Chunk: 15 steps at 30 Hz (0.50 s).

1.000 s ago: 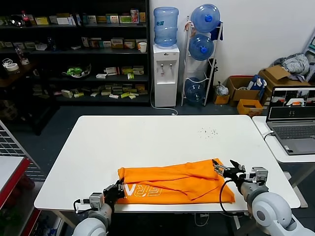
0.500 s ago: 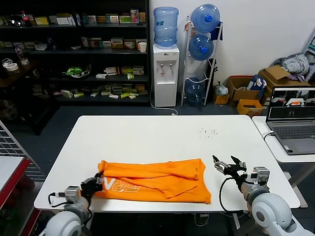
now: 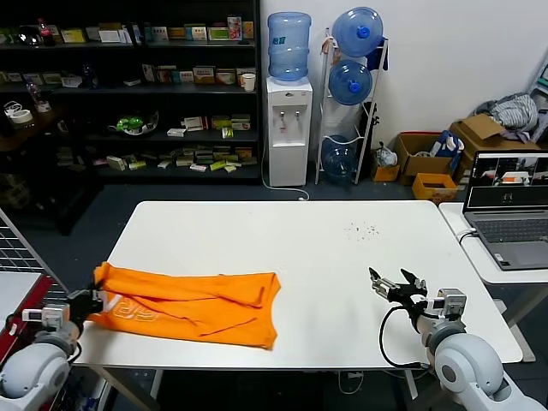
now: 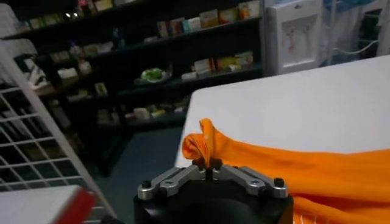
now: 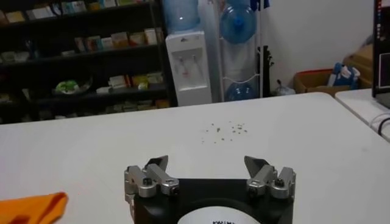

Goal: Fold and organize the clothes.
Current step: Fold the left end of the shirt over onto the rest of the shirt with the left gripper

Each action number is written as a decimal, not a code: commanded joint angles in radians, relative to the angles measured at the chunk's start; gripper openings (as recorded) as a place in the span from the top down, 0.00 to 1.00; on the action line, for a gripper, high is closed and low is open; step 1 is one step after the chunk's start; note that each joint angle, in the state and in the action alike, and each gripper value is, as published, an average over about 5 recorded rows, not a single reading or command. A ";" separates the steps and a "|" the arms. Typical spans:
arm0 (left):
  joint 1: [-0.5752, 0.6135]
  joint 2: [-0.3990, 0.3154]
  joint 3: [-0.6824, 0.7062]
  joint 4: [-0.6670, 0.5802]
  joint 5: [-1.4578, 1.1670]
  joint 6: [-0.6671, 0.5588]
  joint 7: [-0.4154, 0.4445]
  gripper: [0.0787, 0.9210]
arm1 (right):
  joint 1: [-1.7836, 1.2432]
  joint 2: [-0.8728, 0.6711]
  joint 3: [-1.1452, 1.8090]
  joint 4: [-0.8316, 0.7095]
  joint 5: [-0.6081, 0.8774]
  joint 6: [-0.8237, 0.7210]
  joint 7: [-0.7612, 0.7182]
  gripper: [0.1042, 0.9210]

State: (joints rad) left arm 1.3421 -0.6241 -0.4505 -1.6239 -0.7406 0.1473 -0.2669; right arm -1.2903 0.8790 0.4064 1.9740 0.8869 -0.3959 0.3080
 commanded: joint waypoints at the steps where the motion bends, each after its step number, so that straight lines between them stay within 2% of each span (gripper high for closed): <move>1: -0.037 0.063 0.016 0.050 0.010 -0.015 0.000 0.96 | -0.004 0.009 0.002 0.003 -0.009 0.000 0.004 0.12; 5: -0.023 -0.027 0.062 -0.193 -0.193 0.082 -0.070 0.96 | -0.014 0.023 0.003 0.002 -0.022 -0.003 0.007 0.12; 8: -0.073 -0.160 0.120 -0.335 -0.385 0.173 -0.154 0.96 | -0.016 0.035 0.000 0.000 -0.030 -0.005 0.012 0.12; 12: -0.168 -0.309 0.220 -0.424 -0.485 0.217 -0.231 0.96 | -0.024 0.049 0.001 0.003 -0.033 -0.010 0.023 0.12; 15: -0.214 -0.356 0.279 -0.455 -0.495 0.239 -0.270 0.96 | -0.041 0.053 0.012 0.014 -0.035 -0.013 0.029 0.12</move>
State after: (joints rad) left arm 1.2717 -0.7308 -0.3507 -1.8168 -0.9688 0.2529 -0.3759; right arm -1.3148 0.9176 0.4105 1.9780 0.8584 -0.4064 0.3277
